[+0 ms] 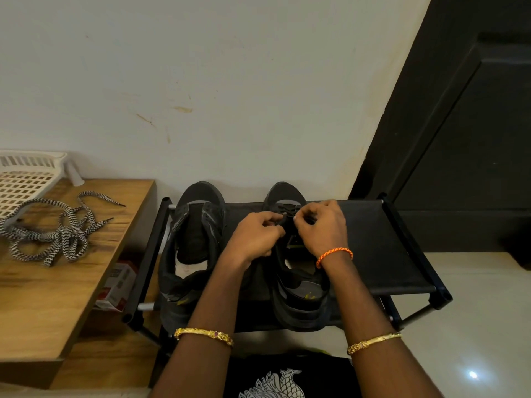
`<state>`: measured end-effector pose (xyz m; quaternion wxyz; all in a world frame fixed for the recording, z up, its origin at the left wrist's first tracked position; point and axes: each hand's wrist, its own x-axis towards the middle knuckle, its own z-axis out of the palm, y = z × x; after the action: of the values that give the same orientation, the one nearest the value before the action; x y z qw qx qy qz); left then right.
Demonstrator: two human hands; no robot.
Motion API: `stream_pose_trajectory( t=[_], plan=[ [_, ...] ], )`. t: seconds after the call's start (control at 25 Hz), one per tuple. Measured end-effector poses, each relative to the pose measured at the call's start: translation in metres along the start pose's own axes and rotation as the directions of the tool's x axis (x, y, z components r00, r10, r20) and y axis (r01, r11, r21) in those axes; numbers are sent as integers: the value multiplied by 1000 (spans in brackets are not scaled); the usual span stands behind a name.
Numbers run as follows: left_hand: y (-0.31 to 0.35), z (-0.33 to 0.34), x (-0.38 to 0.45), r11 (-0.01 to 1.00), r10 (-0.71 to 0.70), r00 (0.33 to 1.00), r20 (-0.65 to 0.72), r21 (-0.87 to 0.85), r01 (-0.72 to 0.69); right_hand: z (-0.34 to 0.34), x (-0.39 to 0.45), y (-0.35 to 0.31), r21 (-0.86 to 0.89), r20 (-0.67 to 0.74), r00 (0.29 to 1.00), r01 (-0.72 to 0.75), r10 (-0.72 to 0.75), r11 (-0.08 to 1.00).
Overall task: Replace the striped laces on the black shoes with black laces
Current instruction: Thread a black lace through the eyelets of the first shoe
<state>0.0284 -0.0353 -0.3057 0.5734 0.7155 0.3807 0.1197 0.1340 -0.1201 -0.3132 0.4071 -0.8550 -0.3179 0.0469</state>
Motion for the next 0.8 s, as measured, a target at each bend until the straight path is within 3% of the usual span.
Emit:
stream_pose_trajectory(
  t=[0.48,0.64,0.8],
  plan=[
    [-7,-2,5,992,3,995,97,-128,9,9,12,11,151,185,972,-177,148,973],
    [-13,1,12,997,-12,1000,-26,-73,10,19,15,11,200,222,958,-229,183,953],
    [-15,8,16,983,134,970,-205,153,-103,19,15,11,247,187,963,-235,192,940]
  ],
)
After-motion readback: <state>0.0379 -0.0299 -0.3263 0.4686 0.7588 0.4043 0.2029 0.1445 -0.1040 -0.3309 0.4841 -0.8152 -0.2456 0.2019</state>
